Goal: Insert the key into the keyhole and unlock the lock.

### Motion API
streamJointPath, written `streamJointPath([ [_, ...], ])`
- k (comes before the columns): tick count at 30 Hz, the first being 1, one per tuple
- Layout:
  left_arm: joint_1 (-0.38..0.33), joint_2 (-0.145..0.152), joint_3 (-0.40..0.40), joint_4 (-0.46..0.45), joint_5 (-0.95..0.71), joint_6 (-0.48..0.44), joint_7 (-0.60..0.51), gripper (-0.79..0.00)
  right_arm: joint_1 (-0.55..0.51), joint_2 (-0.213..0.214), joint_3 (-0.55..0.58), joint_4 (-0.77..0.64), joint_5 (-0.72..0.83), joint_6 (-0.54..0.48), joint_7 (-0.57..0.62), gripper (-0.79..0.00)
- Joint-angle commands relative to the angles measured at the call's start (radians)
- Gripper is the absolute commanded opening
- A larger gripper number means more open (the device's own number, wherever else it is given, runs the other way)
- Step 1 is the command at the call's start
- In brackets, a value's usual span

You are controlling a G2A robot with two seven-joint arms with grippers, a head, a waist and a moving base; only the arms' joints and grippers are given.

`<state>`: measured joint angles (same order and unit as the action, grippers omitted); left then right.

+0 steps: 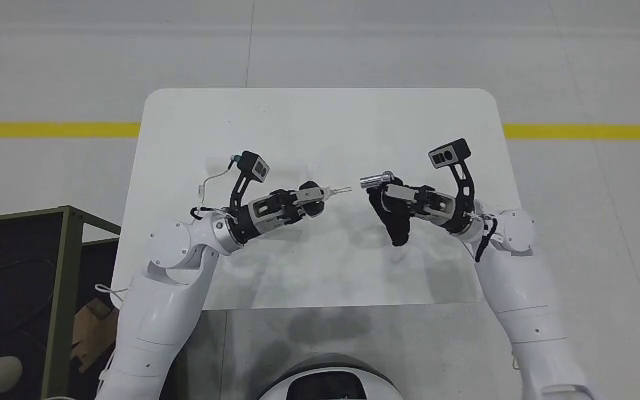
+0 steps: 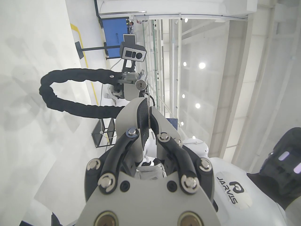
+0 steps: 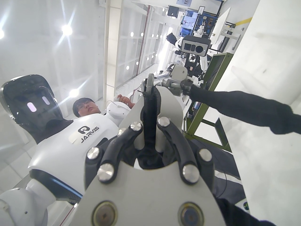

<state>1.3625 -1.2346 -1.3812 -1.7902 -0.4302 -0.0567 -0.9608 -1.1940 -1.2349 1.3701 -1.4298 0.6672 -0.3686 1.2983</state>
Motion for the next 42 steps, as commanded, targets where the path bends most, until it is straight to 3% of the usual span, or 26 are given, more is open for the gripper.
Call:
streamJointPath([
  [1, 0.000, 0.000, 0.007, 0.003, 0.001, 0.011, 0.000, -0.785, -0.002, 0.000, -0.005, -0.005, -0.001, -0.001, -0.004, -0.785],
  [16, -0.021, -0.001, 0.012, 0.020, -0.020, 0.062, 0.000, -0.785, -0.010, 0.007, -0.018, -0.033, 0.002, -0.005, -0.015, -0.785],
  [42, -0.035, 0.000, 0.022, 0.020, -0.004, 0.057, -0.023, -0.785, -0.001, 0.017, -0.043, -0.040, -0.019, 0.013, -0.009, -0.785],
])
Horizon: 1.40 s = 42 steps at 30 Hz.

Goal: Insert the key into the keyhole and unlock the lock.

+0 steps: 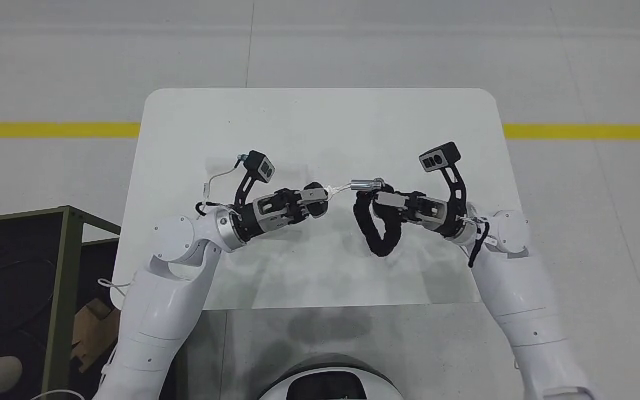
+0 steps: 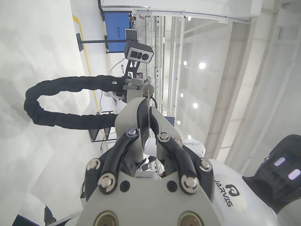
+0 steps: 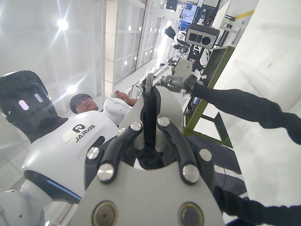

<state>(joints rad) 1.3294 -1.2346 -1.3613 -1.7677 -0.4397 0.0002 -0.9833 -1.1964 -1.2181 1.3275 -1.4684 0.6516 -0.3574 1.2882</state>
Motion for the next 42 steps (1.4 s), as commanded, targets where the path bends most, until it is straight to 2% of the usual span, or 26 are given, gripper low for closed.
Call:
streamJointPath([
  [1, -0.003, 0.000, 0.003, -0.003, 0.006, 0.001, -0.001, -0.785, 0.003, 0.001, 0.000, -0.003, -0.005, 0.005, 0.001, -0.785],
  [7, -0.011, 0.003, -0.006, 0.005, 0.005, 0.014, -0.039, -0.785, 0.017, 0.009, 0.021, 0.004, 0.003, 0.027, 0.020, -0.785],
  [14, -0.023, 0.016, -0.060, 0.033, -0.017, 0.029, -0.175, -0.785, 0.056, 0.019, 0.041, 0.047, 0.065, 0.115, 0.125, -0.785],
  [20, -0.019, 0.015, -0.067, 0.036, -0.036, 0.025, -0.176, -0.785, 0.059, 0.020, 0.045, 0.053, 0.059, 0.111, 0.119, -0.785],
  [23, 0.010, 0.019, -0.065, -0.003, -0.002, 0.010, -0.189, -0.785, 0.017, 0.023, 0.046, 0.002, 0.040, 0.117, 0.086, -0.785],
  [26, -0.030, 0.028, -0.105, 0.045, -0.008, 0.006, -0.274, -0.785, 0.005, 0.027, 0.054, -0.027, 0.037, 0.133, 0.081, -0.785],
  [28, -0.062, 0.035, -0.113, 0.087, 0.012, -0.001, -0.359, -0.785, 0.002, 0.030, 0.058, -0.039, 0.028, 0.137, 0.087, -0.785],
  [32, -0.119, 0.040, -0.117, 0.162, -0.026, -0.033, -0.442, -0.785, -0.009, 0.033, 0.053, -0.052, 0.034, 0.146, 0.094, -0.785],
  [38, -0.166, 0.037, -0.069, 0.187, -0.005, -0.076, -0.444, -0.785, -0.012, 0.032, 0.020, -0.067, 0.035, 0.158, 0.096, -0.785],
  [42, -0.185, 0.032, -0.037, 0.208, -0.053, -0.078, -0.468, -0.785, -0.007, 0.031, 0.004, -0.063, 0.031, 0.158, 0.097, -0.785],
])
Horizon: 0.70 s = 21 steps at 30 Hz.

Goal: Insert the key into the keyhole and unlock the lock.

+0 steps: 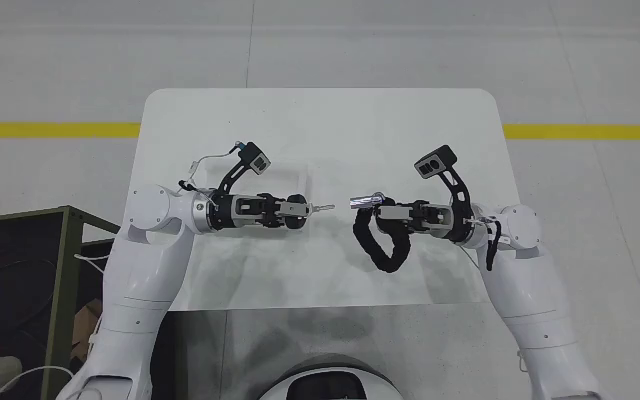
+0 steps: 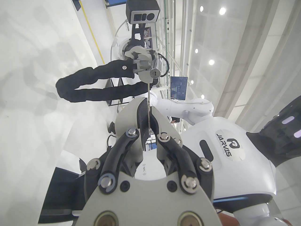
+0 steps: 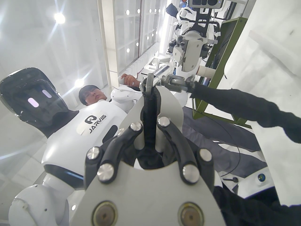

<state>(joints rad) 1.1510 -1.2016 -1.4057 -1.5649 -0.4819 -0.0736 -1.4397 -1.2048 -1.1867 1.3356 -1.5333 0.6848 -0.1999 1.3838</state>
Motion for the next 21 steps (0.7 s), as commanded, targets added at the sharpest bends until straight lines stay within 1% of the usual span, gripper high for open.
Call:
streamJointPath([
  [1, -0.011, -0.001, 0.013, 0.009, -0.008, -0.004, -0.022, -0.785, 0.002, 0.000, -0.008, 0.003, -0.004, 0.001, 0.002, -0.785],
  [7, -0.021, -0.002, 0.025, 0.020, -0.027, -0.010, -0.039, -0.785, 0.003, 0.000, -0.023, 0.007, 0.000, 0.004, 0.015, -0.785],
  [21, -0.020, -0.001, 0.043, 0.006, 0.003, -0.007, -0.014, -0.785, -0.004, 0.001, -0.029, 0.002, -0.002, -0.002, 0.009, -0.785],
])
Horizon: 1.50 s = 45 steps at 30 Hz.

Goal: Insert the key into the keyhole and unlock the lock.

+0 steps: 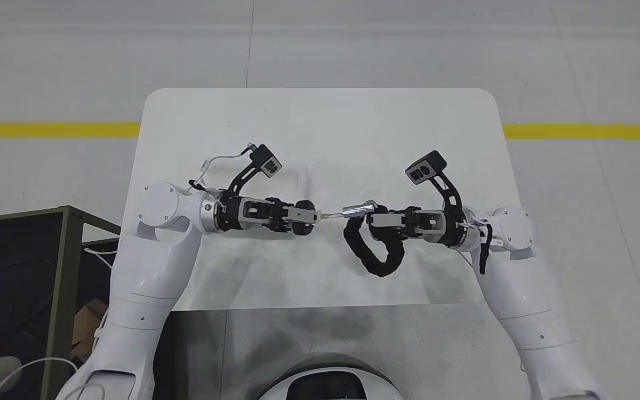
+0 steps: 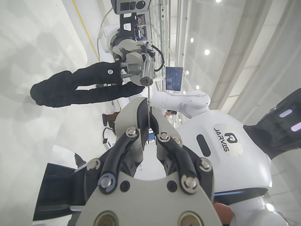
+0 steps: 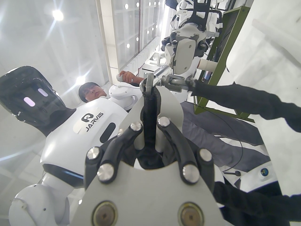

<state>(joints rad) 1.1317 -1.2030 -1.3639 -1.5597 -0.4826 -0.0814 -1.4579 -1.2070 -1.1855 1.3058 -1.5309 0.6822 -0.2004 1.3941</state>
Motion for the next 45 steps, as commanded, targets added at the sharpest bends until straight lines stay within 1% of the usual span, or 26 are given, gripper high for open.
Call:
streamJointPath([
  [1, -0.001, 0.000, 0.002, 0.000, 0.002, 0.002, 0.005, -0.785, -0.003, 0.001, 0.002, -0.002, 0.001, -0.001, 0.000, -0.785],
  [21, 0.002, -0.001, 0.011, -0.012, 0.001, -0.002, 0.027, -0.785, -0.011, 0.004, -0.001, -0.019, -0.011, -0.009, -0.015, -0.785],
  [30, 0.022, -0.002, 0.019, -0.046, 0.000, -0.001, 0.053, -0.785, -0.011, 0.005, -0.004, -0.026, -0.029, -0.021, -0.033, -0.785],
  [40, 0.037, -0.001, 0.017, -0.081, 0.065, -0.002, 0.124, -0.785, -0.018, 0.008, 0.009, -0.041, -0.060, -0.068, -0.074, -0.785],
  [45, 0.040, -0.002, 0.023, -0.090, 0.060, 0.004, 0.130, -0.785, -0.022, 0.009, 0.006, -0.045, -0.071, -0.071, -0.080, -0.785],
])
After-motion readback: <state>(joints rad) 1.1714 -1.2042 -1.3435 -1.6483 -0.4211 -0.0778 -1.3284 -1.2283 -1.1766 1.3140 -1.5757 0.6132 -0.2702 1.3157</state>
